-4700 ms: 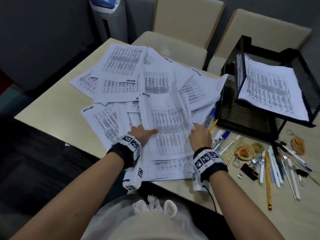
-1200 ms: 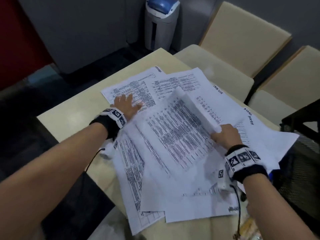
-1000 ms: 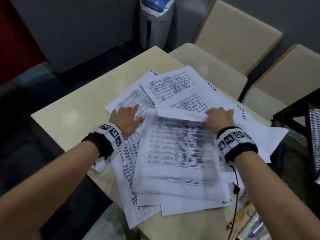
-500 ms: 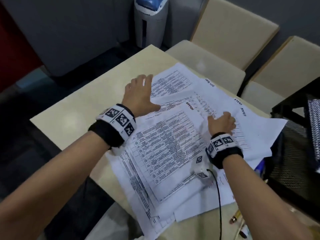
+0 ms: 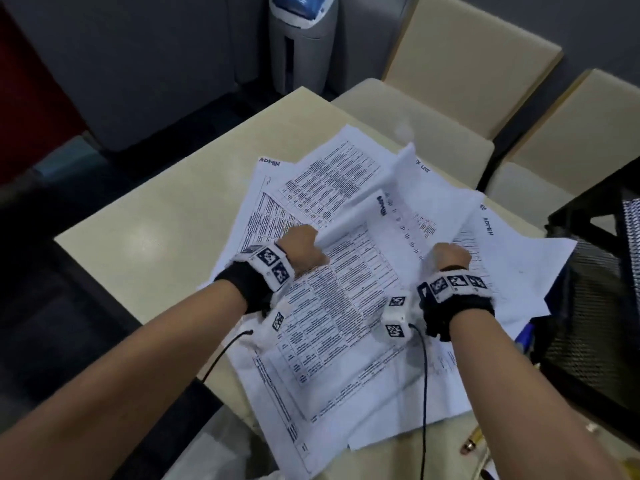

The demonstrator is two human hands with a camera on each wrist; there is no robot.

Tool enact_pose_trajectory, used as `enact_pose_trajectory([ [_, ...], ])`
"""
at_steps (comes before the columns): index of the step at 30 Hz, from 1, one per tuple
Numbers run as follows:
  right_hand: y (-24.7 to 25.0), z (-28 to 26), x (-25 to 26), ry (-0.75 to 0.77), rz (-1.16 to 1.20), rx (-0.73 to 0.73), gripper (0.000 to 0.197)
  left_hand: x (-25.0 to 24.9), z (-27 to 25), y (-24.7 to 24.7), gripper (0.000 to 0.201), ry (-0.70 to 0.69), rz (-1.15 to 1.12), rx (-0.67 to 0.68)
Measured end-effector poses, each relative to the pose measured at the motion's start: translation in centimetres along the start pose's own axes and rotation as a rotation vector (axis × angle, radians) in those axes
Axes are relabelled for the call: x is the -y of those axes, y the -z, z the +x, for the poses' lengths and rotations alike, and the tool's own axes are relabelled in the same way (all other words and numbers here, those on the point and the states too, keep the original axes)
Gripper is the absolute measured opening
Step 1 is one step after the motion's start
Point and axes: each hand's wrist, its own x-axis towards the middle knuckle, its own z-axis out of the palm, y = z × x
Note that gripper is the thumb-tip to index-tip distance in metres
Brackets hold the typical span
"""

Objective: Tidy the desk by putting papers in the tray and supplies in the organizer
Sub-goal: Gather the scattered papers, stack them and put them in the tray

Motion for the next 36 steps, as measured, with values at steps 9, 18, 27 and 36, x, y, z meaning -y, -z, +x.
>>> enact_pose_trajectory([
  [9,-0.8,-0.9,-0.3,0.014,0.063,-0.023,0.027,4.9,4.5,8.4,0.061,0.395,-0.118,-0.262],
  [18,-6.0,-3.2,4.0,0.186,-0.230,0.178,0.065,2.6,6.6,6.1,0.106,0.433,-0.380,-0.263],
  [27,-5.9,-4.0,1.8,0.301,-0.036,0.279,0.086,1.2,3.2,5.8,0.017,0.225,-0.368,-0.477],
  [36,3.2,-10.6,6.4,0.397,0.703,0.526,0.068,-2.6,-6.3,12.7,0.023,-0.437,-0.732,-0.459],
])
